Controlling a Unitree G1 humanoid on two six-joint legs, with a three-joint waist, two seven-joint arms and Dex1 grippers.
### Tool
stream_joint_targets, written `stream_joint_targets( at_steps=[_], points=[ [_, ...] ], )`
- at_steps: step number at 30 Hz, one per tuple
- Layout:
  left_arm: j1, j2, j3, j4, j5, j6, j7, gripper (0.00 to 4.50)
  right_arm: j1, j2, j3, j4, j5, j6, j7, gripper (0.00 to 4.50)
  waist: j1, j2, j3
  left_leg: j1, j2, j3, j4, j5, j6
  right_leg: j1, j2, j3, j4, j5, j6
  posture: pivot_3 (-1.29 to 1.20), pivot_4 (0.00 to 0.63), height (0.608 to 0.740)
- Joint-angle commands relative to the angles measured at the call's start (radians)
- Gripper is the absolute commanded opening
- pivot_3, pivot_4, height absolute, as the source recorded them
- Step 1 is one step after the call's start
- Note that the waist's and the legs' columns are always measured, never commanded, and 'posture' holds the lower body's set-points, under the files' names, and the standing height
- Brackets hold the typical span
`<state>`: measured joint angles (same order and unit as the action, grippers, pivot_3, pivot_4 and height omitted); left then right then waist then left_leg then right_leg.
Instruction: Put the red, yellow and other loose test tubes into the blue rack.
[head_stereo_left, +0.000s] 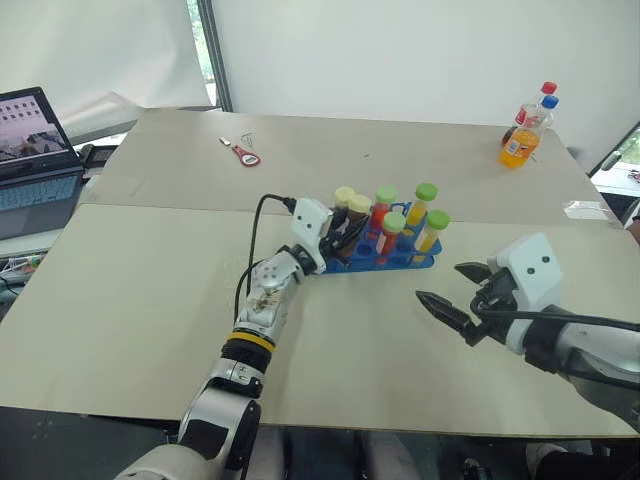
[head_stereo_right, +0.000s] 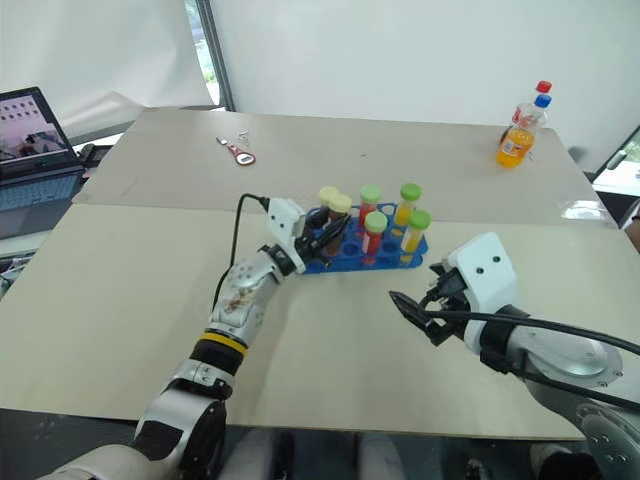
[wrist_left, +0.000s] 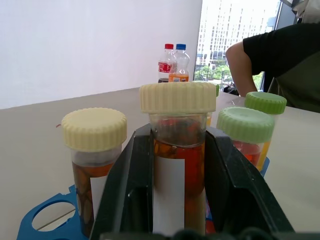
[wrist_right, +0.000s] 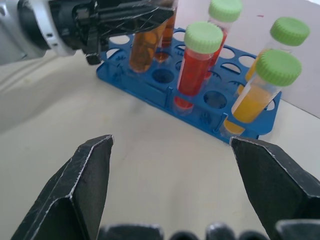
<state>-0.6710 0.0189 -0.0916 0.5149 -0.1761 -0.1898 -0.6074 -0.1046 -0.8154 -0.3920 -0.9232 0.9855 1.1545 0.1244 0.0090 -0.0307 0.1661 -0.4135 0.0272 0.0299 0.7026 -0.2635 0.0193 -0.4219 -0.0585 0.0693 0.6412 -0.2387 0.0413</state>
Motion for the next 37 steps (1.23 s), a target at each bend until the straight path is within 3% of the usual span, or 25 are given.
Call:
stream_joint_targets(
  at_steps=[1,4,5,6,7,11,15,19,25,30,37],
  points=[
    [0.035,0.026,-0.025,-0.022,0.018,-0.026,-0.053,1.93,-0.038,-0.001,-0.021,-0.016,-0.013,-0.060,-0.012,4.16,0.000,0.001,0.000,0.000,0.000,0.000,0.000,0.000,0.000,0.000,0.000,0.000,0.000,0.000,0.000,0.00,0.150,0.740],
    [0.056,0.048,-0.035,-0.038,0.019,-0.045,-0.093,3.25,-0.049,-0.005,-0.020,-0.003,-0.020,-0.077,-0.006,4.16,0.000,0.001,-0.001,0.000,0.000,0.000,0.000,0.000,0.000,0.000,0.000,0.000,0.000,0.000,0.000,0.00,0.150,0.740],
    [0.067,0.063,-0.038,-0.056,0.016,-0.034,-0.111,3.76,-0.055,-0.012,-0.014,0.002,-0.018,-0.084,0.008,4.50,0.000,0.001,-0.001,0.000,0.000,0.000,0.000,0.000,0.000,0.000,0.000,0.000,0.000,0.000,0.000,0.00,0.150,0.740],
    [0.074,0.072,-0.041,-0.068,0.013,-0.026,-0.124,4.23,-0.058,-0.016,-0.010,0.006,-0.017,-0.089,0.019,4.50,0.001,0.001,-0.001,0.000,0.000,0.000,0.000,0.000,0.000,0.000,0.000,0.000,0.000,0.000,0.000,0.00,0.150,0.740],
    [0.081,0.084,-0.046,-0.079,0.014,-0.025,-0.137,4.46,-0.061,-0.020,-0.005,0.009,-0.020,-0.093,0.028,4.50,0.002,0.001,-0.001,0.000,0.000,0.000,0.000,0.000,0.000,0.000,0.000,0.000,0.000,0.000,0.000,0.00,0.150,0.740],
    [0.112,0.177,-0.043,-0.191,-0.005,0.077,-0.194,4.46,-0.065,-0.052,0.018,0.036,-0.057,-0.123,0.078,4.50,-0.001,0.001,-0.001,0.000,0.000,0.000,0.000,0.000,0.000,0.000,0.000,0.000,0.000,0.000,0.000,0.00,0.150,0.740],
    [0.161,0.323,-0.031,-0.366,-0.037,0.262,-0.272,4.46,-0.034,-0.137,0.001,0.102,-0.129,-0.200,0.228,4.50,-0.007,0.002,-0.001,0.000,0.001,0.000,0.000,0.000,0.000,0.000,0.000,0.000,0.001,0.000,0.000,0.00,0.150,0.740],
    [0.217,0.588,0.041,-0.613,-0.094,0.507,-0.364,4.46,0.005,-0.257,-0.040,0.264,-0.241,-0.368,0.500,4.50,-0.019,0.002,-0.001,0.000,0.002,0.000,0.000,0.000,0.000,-0.001,0.001,0.000,0.000,0.000,0.000,0.00,0.150,0.740],
    [0.275,0.843,0.168,-0.677,-0.115,0.605,-0.430,4.46,0.016,-0.346,-0.077,0.451,-0.314,-0.507,0.762,4.50,-0.018,0.002,-0.001,0.003,0.002,0.002,-0.001,0.000,0.000,0.001,0.000,0.000,0.000,0.000,0.000,0.00,0.150,0.740],
    [0.329,0.948,0.239,-0.692,-0.164,0.669,-0.478,4.46,0.009,-0.363,-0.074,0.550,-0.361,-0.555,0.850,4.50,-0.020,0.002,-0.001,0.004,0.003,0.003,-0.002,0.000,0.000,0.000,0.000,0.000,-0.001,-0.001,0.000,0.00,0.150,0.740],
    [0.342,0.943,0.252,-0.720,-0.204,0.711,-0.465,4.46,-0.036,-0.346,-0.027,0.593,-0.395,-0.583,0.884,4.50,-0.019,0.002,-0.001,0.004,0.003,0.006,-0.003,0.000,0.000,0.000,0.000,0.000,0.000,-0.001,-0.001,0.00,0.150,0.740]
  ],
)
